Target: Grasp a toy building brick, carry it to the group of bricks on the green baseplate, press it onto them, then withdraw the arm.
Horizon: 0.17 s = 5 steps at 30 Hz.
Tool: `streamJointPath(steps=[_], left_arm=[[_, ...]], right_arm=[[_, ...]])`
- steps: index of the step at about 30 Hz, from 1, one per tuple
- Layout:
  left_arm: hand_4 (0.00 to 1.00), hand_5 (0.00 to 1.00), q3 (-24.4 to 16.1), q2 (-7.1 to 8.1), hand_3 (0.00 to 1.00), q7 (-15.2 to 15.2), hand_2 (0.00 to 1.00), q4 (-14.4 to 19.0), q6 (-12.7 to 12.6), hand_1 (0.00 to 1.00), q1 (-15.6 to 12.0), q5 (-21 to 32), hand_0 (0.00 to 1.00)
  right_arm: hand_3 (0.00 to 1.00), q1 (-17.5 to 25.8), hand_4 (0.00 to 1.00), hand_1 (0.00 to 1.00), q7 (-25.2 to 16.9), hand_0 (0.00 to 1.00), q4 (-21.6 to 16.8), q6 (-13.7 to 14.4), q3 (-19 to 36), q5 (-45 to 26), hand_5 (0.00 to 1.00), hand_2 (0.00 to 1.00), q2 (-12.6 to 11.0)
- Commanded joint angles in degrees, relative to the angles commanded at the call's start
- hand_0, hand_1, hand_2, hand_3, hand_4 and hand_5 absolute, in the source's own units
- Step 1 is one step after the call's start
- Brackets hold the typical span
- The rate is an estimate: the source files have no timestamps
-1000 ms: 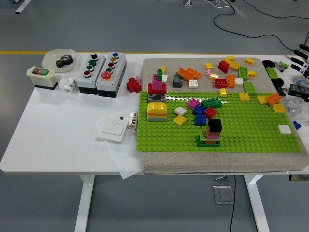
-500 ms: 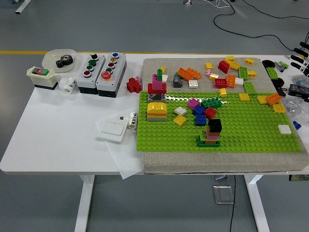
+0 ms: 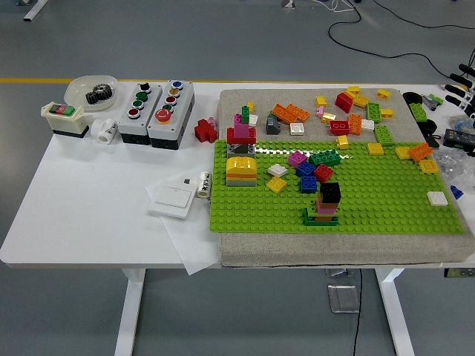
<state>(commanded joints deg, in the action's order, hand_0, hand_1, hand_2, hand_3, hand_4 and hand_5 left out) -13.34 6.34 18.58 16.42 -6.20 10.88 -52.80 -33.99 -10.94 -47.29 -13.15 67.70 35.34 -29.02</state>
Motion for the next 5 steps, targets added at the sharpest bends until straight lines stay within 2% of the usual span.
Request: streamJointPath(steps=[5], left_arm=[[0.602,0.678,0.14,-0.05,0.579,-0.06,0.637,-0.02,-0.10,0.579,0.00,0.29,0.491]], right_arm=[[0.832,-0.01,0.998,0.818,0.02,0.891,-0.06,0.16,-0.01,-0.16,0.998,0.827,-0.10]])
